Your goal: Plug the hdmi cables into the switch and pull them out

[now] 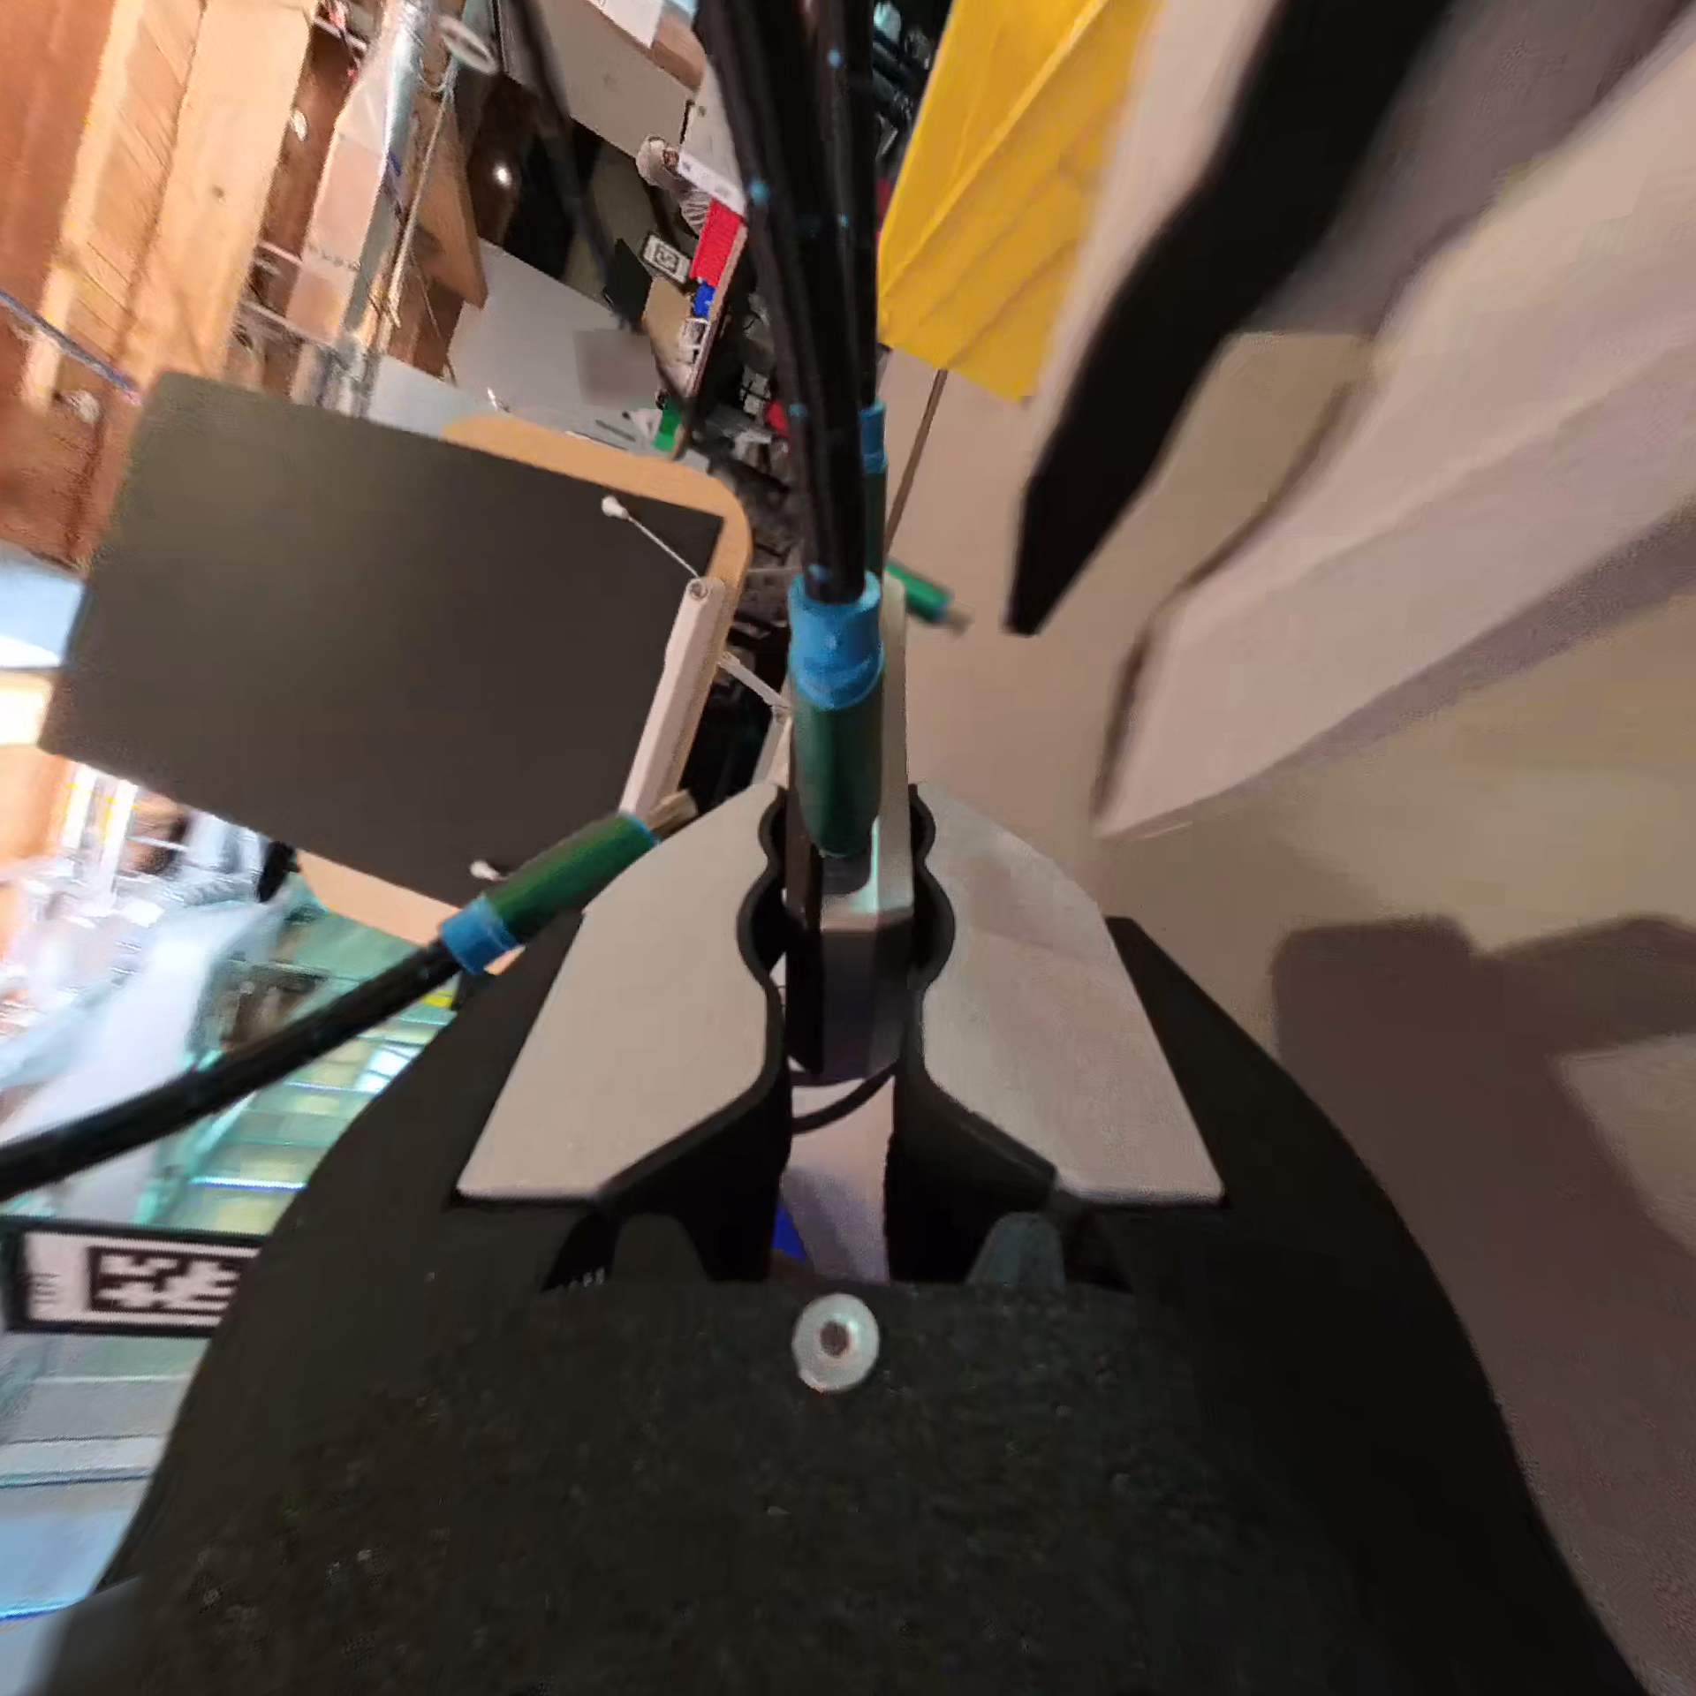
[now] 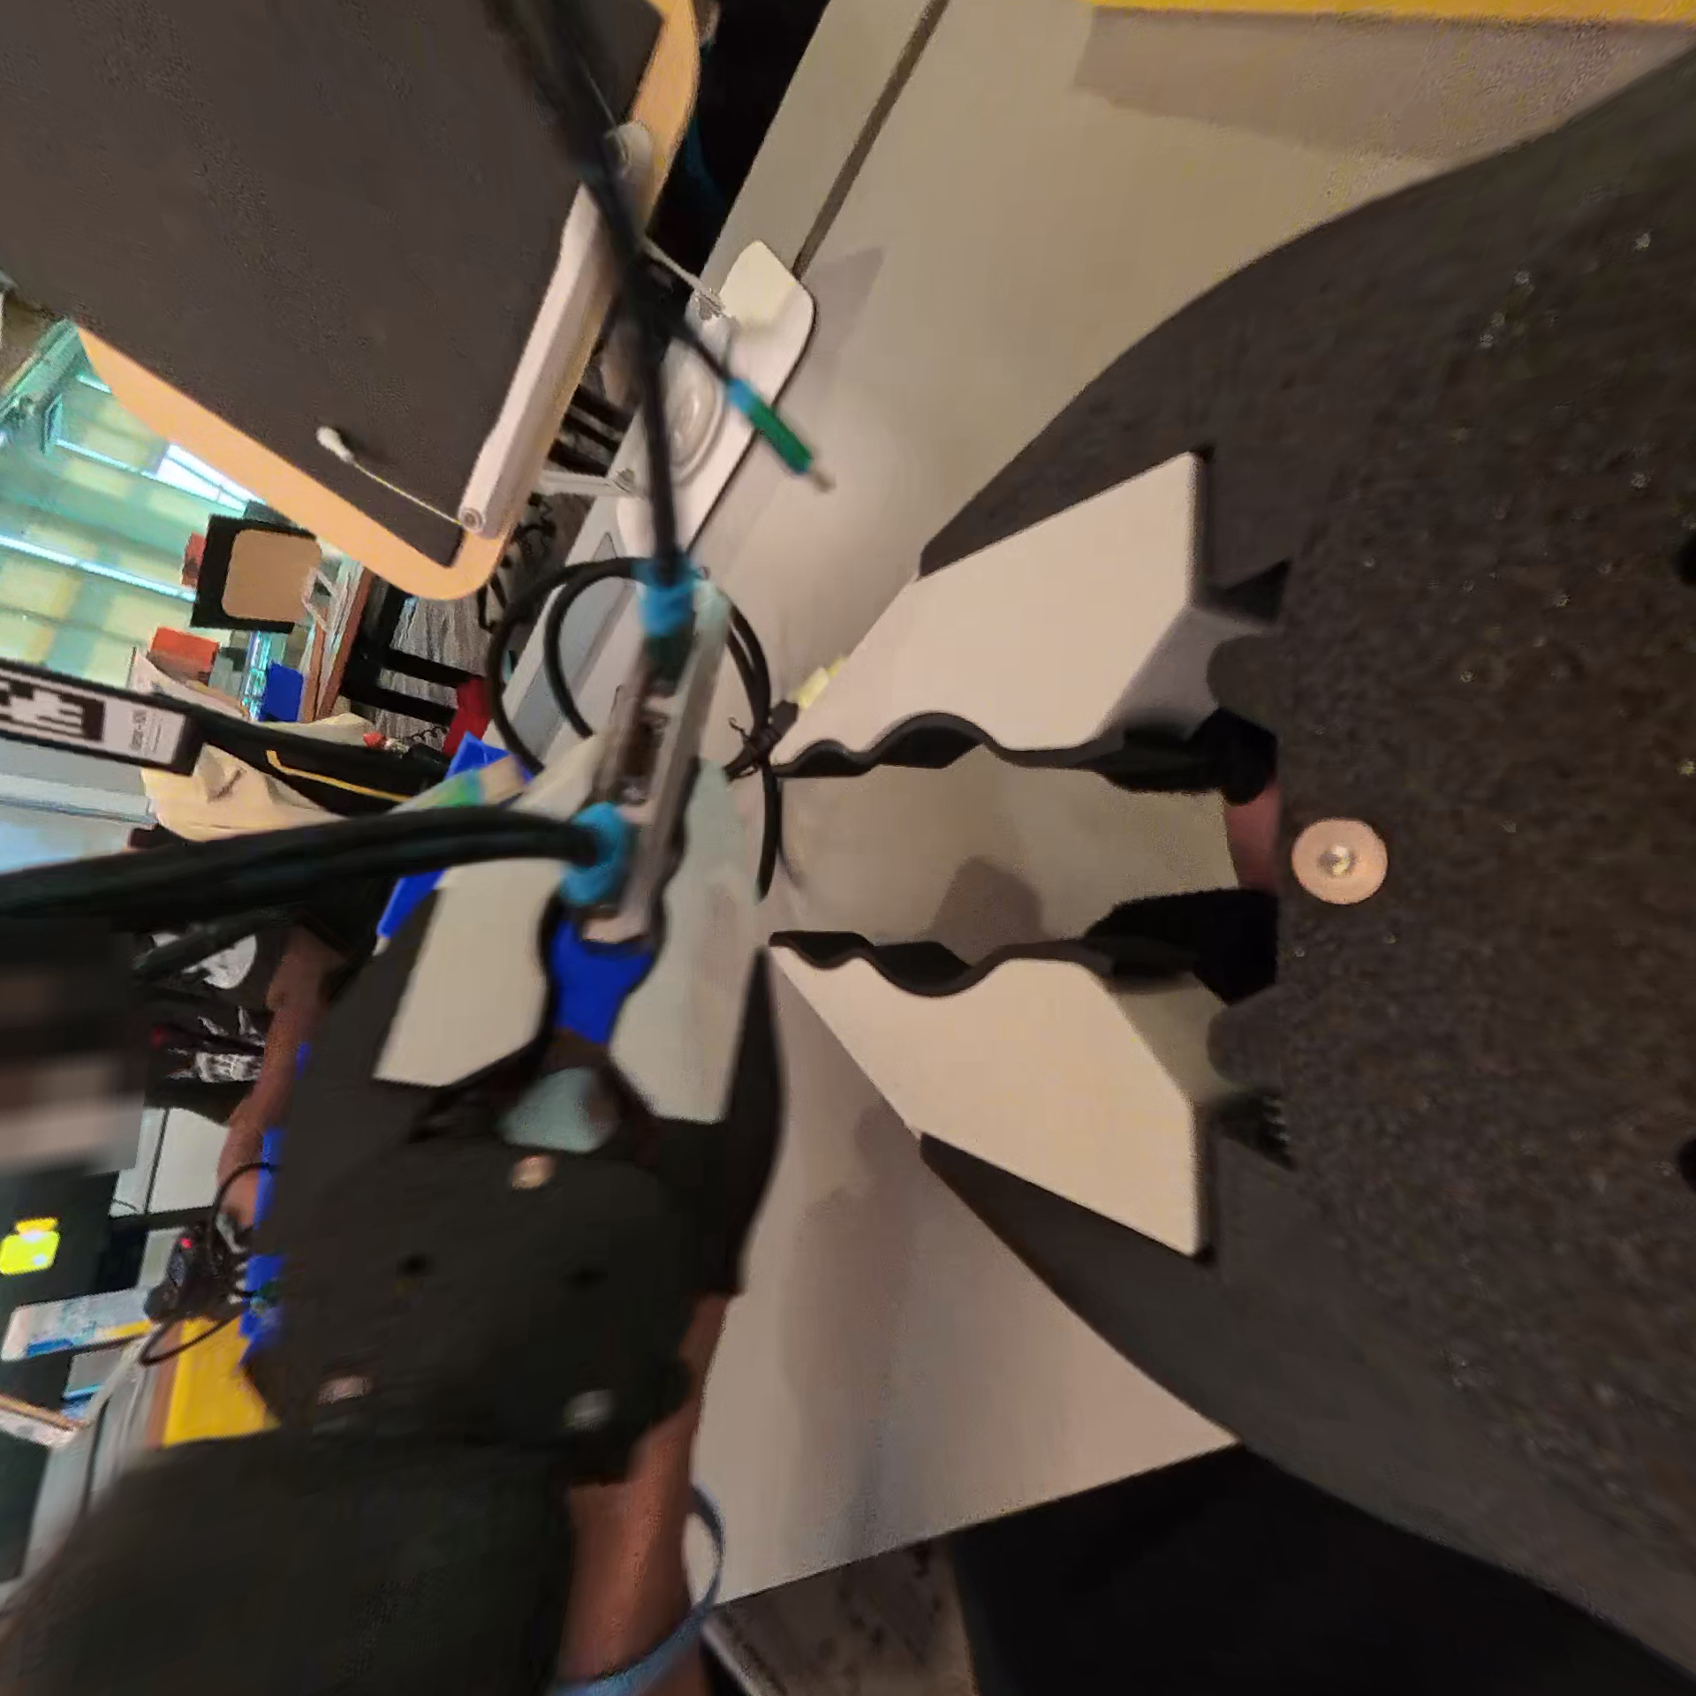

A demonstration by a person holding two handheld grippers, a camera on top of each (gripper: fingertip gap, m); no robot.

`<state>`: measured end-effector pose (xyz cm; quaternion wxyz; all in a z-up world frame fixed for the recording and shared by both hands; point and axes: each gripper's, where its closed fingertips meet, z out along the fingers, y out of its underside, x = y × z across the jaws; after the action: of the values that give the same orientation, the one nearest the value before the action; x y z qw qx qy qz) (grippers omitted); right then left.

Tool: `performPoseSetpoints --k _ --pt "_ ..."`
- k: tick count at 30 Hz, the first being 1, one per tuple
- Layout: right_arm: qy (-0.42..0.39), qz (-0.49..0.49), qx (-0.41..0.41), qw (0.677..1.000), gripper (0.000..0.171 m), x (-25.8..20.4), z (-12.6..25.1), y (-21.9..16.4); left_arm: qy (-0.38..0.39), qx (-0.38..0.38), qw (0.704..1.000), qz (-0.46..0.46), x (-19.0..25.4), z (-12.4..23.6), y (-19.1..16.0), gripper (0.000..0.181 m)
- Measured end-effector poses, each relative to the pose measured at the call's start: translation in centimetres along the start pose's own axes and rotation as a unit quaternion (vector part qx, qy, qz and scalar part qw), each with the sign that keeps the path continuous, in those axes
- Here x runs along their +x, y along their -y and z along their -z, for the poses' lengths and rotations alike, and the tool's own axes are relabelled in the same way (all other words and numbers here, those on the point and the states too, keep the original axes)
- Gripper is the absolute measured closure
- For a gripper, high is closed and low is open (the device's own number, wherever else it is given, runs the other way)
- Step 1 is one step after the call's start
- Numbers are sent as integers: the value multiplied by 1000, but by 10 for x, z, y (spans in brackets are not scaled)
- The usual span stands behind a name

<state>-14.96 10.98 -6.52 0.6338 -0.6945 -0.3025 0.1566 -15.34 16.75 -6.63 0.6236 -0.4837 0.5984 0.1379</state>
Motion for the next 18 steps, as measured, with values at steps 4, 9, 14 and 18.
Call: performPoseSetpoints --k 4,9,14,18 --pt "-21 -38 13 999 140 -1 -1 7 -14 10 1000 -20 30 0 7 160" --pt "-8 -49 -29 998 146 -5 -5 -9 -25 3 999 -26 44 -4 7 160" --pt "-27 -62 -72 995 149 0 -6 -23 -30 -14 999 -27 51 -9 1 160" --pt "-16 -93 -100 990 151 -1 -7 -30 -33 -17 999 -32 55 -11 -3 159"
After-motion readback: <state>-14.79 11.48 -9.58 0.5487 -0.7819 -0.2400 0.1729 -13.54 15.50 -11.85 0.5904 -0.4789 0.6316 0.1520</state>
